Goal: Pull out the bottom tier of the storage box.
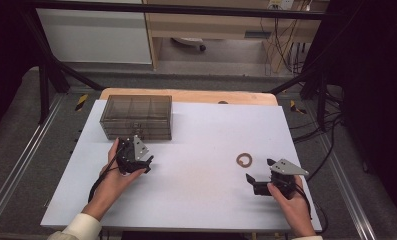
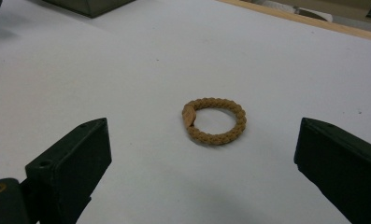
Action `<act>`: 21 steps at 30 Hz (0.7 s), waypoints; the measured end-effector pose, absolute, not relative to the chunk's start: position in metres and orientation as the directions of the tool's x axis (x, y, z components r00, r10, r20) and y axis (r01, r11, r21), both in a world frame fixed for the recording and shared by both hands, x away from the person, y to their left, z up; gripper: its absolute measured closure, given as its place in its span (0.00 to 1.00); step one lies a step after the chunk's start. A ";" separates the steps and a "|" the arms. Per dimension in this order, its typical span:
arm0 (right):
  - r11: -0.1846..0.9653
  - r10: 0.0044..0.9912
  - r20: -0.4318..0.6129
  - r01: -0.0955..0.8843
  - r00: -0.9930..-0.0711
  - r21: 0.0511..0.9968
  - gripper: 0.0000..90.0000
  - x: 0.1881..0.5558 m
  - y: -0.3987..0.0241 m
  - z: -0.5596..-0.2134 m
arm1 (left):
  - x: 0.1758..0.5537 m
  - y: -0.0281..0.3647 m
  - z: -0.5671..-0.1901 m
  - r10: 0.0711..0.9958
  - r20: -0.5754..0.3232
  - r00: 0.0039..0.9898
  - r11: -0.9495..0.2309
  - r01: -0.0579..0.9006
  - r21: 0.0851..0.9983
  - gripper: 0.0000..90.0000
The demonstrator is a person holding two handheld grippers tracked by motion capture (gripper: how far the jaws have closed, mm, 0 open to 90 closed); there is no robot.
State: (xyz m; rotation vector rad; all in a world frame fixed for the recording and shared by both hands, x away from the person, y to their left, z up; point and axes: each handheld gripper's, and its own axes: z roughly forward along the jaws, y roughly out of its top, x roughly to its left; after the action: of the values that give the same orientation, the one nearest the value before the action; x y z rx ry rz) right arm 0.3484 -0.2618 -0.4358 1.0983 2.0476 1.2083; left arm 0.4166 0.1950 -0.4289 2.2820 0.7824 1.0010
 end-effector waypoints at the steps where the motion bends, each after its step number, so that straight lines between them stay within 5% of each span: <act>1: 0.272 0.843 -0.026 0.385 -0.537 0.882 0.05 0.348 -0.262 -0.436 | 0.417 0.194 -0.430 0.672 0.489 0.557 -0.708 0.289 0.644 0.14; 21: 0.287 0.842 -0.034 0.393 -0.539 0.873 0.05 0.349 -0.262 -0.436 | 0.434 0.203 -0.441 0.510 0.727 0.460 -0.858 0.217 0.465 0.30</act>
State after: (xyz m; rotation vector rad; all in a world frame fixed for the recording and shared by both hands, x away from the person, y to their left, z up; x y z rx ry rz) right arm 0.3486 -0.2620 -0.4365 1.1023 2.0636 1.1881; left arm 0.4338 0.2026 -0.4410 2.4068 0.6196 1.3540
